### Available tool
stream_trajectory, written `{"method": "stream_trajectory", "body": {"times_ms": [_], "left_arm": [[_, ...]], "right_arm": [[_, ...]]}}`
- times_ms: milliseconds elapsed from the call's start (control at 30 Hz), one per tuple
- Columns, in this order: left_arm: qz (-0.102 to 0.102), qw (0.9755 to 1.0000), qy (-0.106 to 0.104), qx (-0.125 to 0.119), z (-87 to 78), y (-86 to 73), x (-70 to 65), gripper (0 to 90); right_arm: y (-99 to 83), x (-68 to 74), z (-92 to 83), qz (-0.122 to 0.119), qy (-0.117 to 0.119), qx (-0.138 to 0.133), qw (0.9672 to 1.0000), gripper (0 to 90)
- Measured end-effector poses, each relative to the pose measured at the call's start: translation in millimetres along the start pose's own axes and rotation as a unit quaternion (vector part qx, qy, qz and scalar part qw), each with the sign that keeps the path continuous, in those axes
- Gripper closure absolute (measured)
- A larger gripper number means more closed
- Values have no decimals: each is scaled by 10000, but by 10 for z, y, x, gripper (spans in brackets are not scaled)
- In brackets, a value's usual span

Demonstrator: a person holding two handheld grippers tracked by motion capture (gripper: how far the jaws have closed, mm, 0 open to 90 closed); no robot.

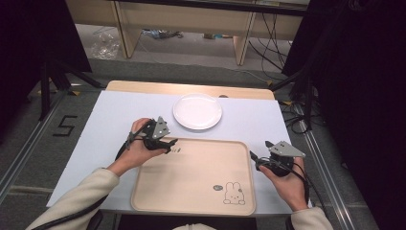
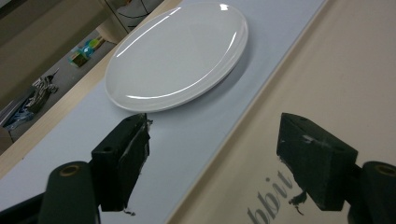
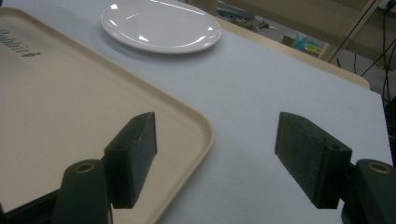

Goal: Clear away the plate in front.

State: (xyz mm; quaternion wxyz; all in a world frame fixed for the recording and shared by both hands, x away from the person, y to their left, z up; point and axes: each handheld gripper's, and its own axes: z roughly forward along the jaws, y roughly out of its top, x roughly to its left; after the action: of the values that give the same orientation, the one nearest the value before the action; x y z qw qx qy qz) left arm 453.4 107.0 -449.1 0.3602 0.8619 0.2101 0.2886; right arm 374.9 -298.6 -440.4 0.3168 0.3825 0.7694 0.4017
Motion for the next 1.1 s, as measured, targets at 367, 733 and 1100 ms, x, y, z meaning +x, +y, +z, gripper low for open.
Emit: {"method": "stream_trajectory", "body": {"times_ms": [367, 733, 1100], "left_arm": [[172, 9998, -124, 12, 231, 152, -53, 258], [369, 9991, -180, 105, 543, 322, -106, 266], [487, 9985, -162, 172, 825, 426, -151, 274]], "right_arm": [[-2, 3, -9, -7, -31, -3, 10000, 305], [-9, 0, -21, -23, -64, 11, 10000, 305], [-15, 7, -26, 45, -54, -11, 10000, 304]]}}
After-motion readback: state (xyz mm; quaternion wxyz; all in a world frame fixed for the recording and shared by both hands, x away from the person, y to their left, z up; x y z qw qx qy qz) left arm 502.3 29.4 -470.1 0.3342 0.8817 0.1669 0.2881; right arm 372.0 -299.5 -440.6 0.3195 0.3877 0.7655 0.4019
